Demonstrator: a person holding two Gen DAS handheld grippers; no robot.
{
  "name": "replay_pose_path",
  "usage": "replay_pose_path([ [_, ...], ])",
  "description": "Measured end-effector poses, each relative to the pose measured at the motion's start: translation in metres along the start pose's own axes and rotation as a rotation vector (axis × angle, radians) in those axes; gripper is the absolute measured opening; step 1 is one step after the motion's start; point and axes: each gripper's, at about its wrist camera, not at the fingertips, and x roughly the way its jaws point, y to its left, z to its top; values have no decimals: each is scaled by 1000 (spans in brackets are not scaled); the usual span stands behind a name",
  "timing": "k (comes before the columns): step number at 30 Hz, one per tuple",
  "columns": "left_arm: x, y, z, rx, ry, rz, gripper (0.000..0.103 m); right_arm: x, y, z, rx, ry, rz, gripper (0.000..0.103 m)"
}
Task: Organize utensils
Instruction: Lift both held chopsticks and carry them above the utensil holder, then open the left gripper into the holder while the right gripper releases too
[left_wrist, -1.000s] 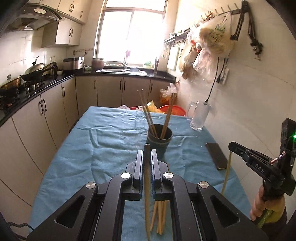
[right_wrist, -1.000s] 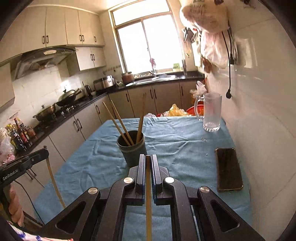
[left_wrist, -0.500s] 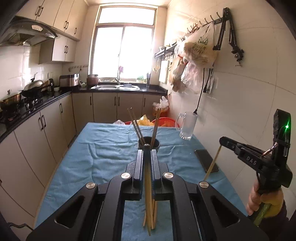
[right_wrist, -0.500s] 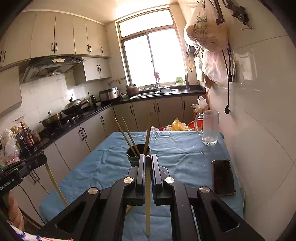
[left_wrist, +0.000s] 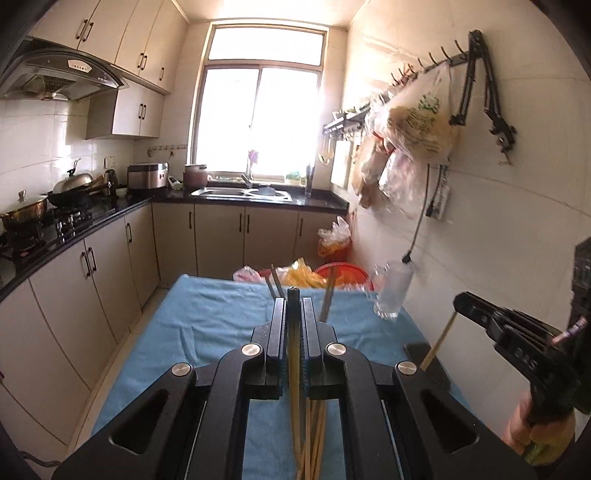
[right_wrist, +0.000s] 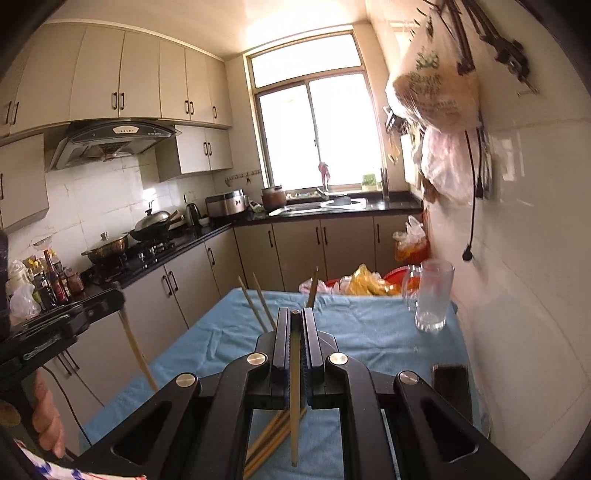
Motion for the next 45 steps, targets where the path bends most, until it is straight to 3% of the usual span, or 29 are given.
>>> replay_pose_path([
  [13,89,14,88,-130,-65,-9,6,65,6,91,15,-97,25,5],
  [20,153,9,86,-112,-28,13,6,130,0,83,13,-8,-2,6],
  [25,195,13,63,-118,70,12,6,176,-13,60,66,104,11,6],
  [32,194,26,48,-129,96,12,6,214,-17,47,100,180,18,6],
  [40,158,37,44,-144,80,4,8,254,-13,49,101,254,38,6],
  [43,144,40,40,-148,72,3,14,255,-14,52,112,253,37,13],
  [45,131,44,36,-157,56,4,23,245,-17,54,116,232,33,21],
])
